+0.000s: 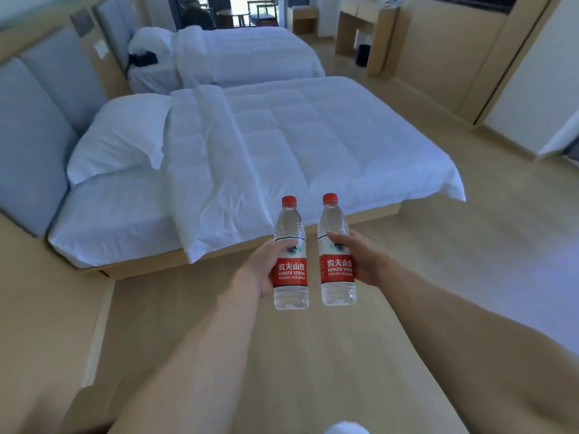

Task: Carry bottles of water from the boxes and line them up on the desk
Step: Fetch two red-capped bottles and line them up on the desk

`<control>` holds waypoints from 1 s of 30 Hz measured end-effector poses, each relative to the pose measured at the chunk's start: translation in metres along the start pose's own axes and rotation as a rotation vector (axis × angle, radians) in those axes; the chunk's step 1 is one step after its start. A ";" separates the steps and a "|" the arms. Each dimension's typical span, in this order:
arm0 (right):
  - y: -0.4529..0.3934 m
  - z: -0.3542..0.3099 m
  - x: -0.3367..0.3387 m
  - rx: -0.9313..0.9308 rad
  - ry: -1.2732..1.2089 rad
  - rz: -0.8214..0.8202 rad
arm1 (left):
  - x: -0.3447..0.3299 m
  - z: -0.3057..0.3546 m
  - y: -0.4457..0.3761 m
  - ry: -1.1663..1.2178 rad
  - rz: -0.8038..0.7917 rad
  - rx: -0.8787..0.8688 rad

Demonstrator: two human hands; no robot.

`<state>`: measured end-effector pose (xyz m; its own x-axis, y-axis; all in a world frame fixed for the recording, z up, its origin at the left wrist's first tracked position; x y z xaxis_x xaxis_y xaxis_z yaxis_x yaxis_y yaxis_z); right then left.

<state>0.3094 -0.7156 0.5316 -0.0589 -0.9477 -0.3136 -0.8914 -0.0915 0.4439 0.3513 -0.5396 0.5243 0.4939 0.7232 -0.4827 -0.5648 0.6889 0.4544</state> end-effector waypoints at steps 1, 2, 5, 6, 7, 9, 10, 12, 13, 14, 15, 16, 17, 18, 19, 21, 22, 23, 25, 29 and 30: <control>0.008 -0.005 0.022 0.007 -0.001 0.025 | -0.017 -0.001 -0.017 -0.014 -0.011 0.021; 0.015 -0.009 0.044 0.014 -0.004 0.043 | -0.035 -0.003 -0.033 -0.031 -0.025 0.038; 0.041 -0.020 0.109 0.033 -0.045 0.119 | -0.089 -0.008 -0.081 -0.075 -0.079 0.066; 0.051 -0.022 0.130 0.036 -0.062 0.153 | -0.107 -0.011 -0.096 -0.088 -0.092 0.075; 0.061 -0.024 0.151 0.038 -0.080 0.185 | -0.126 -0.013 -0.110 -0.102 -0.106 0.085; 0.082 -0.025 0.190 0.040 -0.124 0.246 | -0.160 -0.019 -0.136 -0.134 -0.133 0.105; 0.092 -0.025 0.209 0.038 -0.147 0.275 | -0.176 -0.022 -0.148 -0.152 -0.149 0.118; 0.113 -0.024 0.241 0.030 -0.201 0.315 | -0.207 -0.029 -0.170 -0.196 -0.179 0.144; 0.123 -0.023 0.255 0.029 -0.230 0.328 | -0.222 -0.033 -0.180 -0.212 -0.195 0.156; 0.132 -0.022 0.268 0.032 -0.259 0.342 | -0.236 -0.036 -0.189 -0.222 -0.212 0.169; 0.140 -0.021 0.280 0.036 -0.288 0.359 | -0.250 -0.039 -0.197 -0.229 -0.228 0.183; 0.147 -0.021 0.292 0.042 -0.317 0.377 | -0.262 -0.043 -0.205 -0.238 -0.245 0.199; 0.154 -0.021 0.303 0.051 -0.348 0.395 | -0.274 -0.047 -0.213 -0.247 -0.261 0.216; 0.160 -0.020 0.313 0.062 -0.376 0.412 | -0.285 -0.051 -0.221 -0.256 -0.279 0.235; 0.165 -0.021 0.323 0.073 -0.398 0.428 | -0.295 -0.054 -0.229 -0.264 -0.298 0.254; 0.173 -0.021 0.341 0.089 -0.432 0.461 | -0.315 -0.061 -0.246 -0.276 -0.334 0.282; 0.175 -0.022 0.350 0.098 -0.445 0.478 | -0.325 -0.063 -0.255 -0.285 -0.351 0.293; 0.177 -0.023 0.359 0.107 -0.455 0.494 | -0.335 -0.065 -0.264 -0.297 -0.368 0.302; 0.178 -0.027 0.377 0.120 -0.460 0.519 | -0.352 -0.068 -0.283 -0.316 -0.404 0.319; 0.170 -0.040 0.415 0.147 -0.445 0.564 | -0.383 -0.067 -0.327 -0.350 -0.469 0.346; 0.166 -0.045 0.425 0.154 -0.443 0.572 | -0.390 -0.066 -0.340 -0.360 -0.480 0.349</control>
<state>0.1562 -1.1472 0.5096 -0.6800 -0.6195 -0.3922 -0.7181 0.4546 0.5269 0.3071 -1.0595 0.5091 0.8584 0.2643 -0.4396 -0.0130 0.8679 0.4965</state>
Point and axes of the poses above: each hand's wrist, its own y-axis away from the middle knuckle, its own x-axis out of the back of the hand, z = x × y, the point moved 6 cm from there along -y, towards the middle knuckle, and after that the axes turned 10 degrees about -z, right-handed, at the moved point
